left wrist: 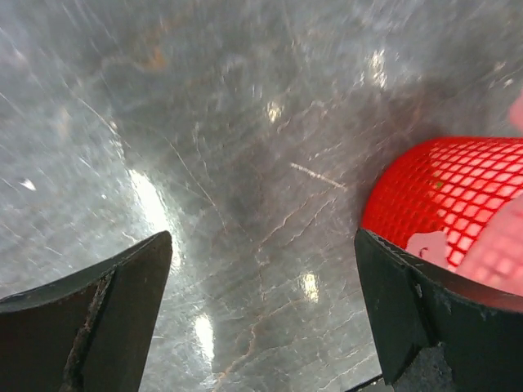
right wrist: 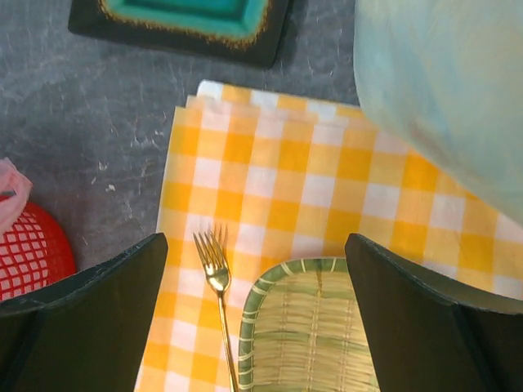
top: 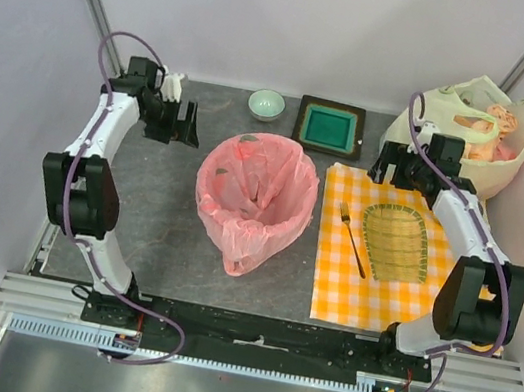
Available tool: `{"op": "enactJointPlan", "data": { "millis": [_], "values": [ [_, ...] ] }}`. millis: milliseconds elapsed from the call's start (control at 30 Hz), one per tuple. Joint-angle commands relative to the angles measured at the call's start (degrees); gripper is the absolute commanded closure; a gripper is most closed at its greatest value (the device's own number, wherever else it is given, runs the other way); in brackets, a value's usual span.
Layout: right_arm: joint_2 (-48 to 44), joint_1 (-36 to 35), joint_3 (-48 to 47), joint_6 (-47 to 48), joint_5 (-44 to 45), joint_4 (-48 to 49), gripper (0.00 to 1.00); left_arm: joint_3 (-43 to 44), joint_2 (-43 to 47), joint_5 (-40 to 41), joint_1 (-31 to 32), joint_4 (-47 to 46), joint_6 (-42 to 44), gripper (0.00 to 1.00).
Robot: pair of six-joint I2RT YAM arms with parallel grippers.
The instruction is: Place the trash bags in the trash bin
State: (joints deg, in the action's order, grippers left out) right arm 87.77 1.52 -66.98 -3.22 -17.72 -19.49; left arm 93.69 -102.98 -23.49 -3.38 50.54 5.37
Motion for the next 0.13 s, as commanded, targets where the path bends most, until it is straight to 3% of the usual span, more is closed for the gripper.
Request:
{"op": "enactJointPlan", "data": {
  "millis": [0, 100],
  "values": [
    [-3.39, -0.64, 2.90, -0.82, -0.92, 6.12, 0.02, -5.88, 7.52, 4.23, 1.18, -7.91, -2.55, 0.01],
    [-3.66, -2.56, 2.82, -0.38, -0.92, 6.57, 0.02, -7.91, 9.28, 6.42, 1.88, -9.41, -2.73, 0.01]
  ]
}}
